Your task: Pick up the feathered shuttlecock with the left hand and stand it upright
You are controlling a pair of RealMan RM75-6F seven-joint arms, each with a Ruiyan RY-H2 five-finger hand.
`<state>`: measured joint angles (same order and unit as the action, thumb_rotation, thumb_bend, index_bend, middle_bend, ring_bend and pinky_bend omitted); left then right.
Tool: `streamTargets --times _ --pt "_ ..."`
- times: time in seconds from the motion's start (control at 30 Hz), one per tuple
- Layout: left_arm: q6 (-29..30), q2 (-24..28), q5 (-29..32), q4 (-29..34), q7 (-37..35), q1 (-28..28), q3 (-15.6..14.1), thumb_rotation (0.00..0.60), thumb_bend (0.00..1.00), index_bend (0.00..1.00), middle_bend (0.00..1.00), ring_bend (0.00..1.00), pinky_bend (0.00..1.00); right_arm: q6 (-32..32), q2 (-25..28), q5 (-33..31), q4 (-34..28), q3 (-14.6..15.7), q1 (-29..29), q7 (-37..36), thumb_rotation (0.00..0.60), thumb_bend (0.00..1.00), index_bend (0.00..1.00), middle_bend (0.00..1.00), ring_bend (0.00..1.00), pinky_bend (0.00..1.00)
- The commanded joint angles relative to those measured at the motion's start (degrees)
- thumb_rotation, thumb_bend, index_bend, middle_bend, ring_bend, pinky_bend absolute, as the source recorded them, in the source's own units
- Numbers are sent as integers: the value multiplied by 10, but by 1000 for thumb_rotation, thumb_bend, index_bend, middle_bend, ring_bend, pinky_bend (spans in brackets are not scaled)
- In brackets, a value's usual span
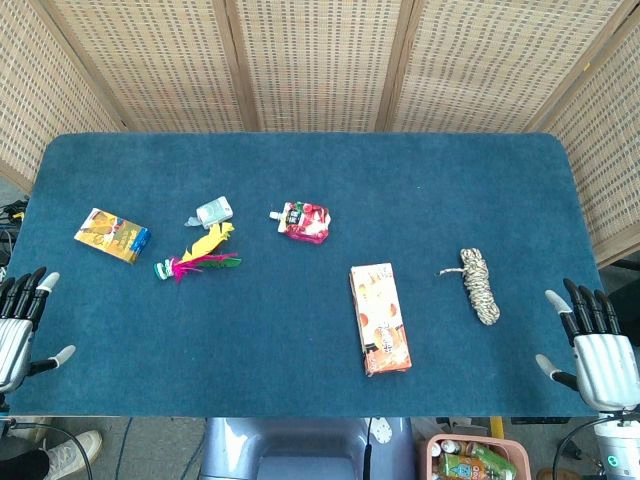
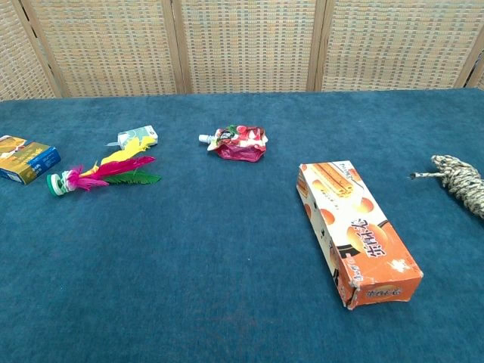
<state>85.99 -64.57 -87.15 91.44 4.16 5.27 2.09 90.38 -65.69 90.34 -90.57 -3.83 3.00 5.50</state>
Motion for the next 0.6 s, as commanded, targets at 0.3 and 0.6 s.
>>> streamTargets --times 0.3,0.6 --pt "-25 -3 12 6 -1 15 8 600 99 0 0 0 0 2 4 1 -2 1 -2 -10 600 0 0 0 0 0" --pt "-197 -45 103 25 16 165 108 600 85 0 0 0 0 -13 6 -22 1 -5 1 -12 600 0 0 0 0 0"
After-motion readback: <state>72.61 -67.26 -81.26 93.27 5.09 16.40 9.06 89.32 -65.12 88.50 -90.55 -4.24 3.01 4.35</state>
